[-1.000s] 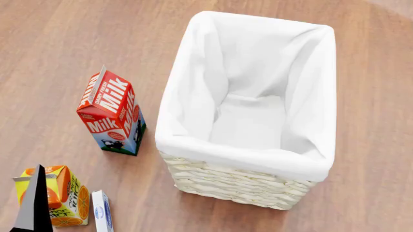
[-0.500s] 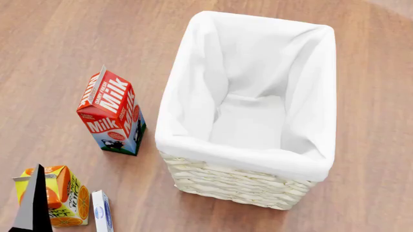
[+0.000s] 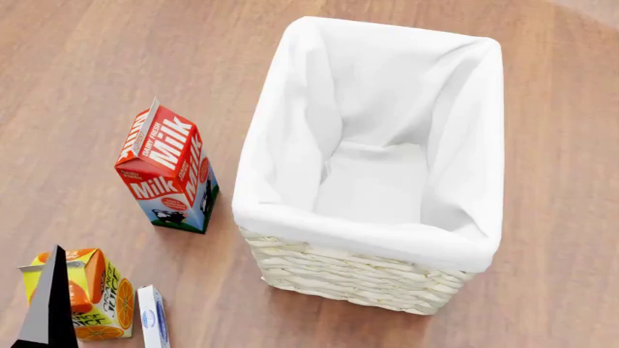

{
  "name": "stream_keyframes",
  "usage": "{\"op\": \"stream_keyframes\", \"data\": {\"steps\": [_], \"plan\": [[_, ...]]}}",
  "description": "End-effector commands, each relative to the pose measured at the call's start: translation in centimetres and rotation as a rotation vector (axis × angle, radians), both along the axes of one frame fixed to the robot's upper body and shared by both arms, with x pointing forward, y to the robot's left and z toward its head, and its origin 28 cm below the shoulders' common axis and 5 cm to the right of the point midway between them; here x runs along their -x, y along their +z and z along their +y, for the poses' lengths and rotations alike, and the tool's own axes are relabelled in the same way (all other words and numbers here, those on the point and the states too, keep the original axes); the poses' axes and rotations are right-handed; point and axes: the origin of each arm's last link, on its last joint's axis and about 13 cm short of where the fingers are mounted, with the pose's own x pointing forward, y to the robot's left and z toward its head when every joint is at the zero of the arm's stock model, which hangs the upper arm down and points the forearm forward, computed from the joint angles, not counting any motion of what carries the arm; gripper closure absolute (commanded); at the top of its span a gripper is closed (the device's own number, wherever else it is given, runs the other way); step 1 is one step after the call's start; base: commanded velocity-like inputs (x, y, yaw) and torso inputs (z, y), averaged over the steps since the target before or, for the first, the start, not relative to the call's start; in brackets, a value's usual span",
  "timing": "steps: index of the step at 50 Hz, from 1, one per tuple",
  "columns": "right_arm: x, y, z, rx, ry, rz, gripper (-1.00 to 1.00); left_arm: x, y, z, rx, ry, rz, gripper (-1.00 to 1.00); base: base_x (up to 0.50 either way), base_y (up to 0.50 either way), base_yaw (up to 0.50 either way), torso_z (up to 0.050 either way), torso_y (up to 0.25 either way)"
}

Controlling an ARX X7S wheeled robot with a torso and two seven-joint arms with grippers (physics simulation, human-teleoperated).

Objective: Pick up the alphabet soup and the tomato sauce, and put them in the basket.

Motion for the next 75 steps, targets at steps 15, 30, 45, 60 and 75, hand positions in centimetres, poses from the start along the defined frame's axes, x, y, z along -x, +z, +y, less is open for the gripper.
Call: {"op": "stream_keyframes", "data": {"steps": [15, 30, 45, 60, 75], "plan": [[0.7, 2.3, -1.1, -0.05, -0.084, -0.081, 1.0, -0.1, -0.1, -0.1, 0.003, -0.003, 0.002, -1.0, 0.0, 0.0, 0.0, 0.0, 0.0], [1.4, 4.7, -1.9, -0.126, -0.261, -0.159, 1.0, 0.0, -0.1, -0.2, 0.002, -0.01, 0.005, -1.0, 0.0, 0.0, 0.0, 0.0, 0.0], [1.7, 7.7, -3.5, -0.196, -0.527, -0.286, 1.0, 0.0, -0.1, -0.2, 0.003, -0.007, 0.001, -1.0, 0.0, 0.0, 0.0, 0.0, 0.0], [2.1, 11.3, -4.3, -0.23, -0.601, -0.386, 1.0, 0.1, 0.0, -0.2, 0.003, -0.007, 0.0, -1.0, 0.0, 0.0, 0.0, 0.0, 0.0], [1.8, 14.6, -4.9, -0.25, -0.653, -0.479, 1.0, 0.1, -0.1, -0.2, 0.001, -0.009, 0.001, -1.0, 0.0, 0.0, 0.0, 0.0, 0.0]]}}
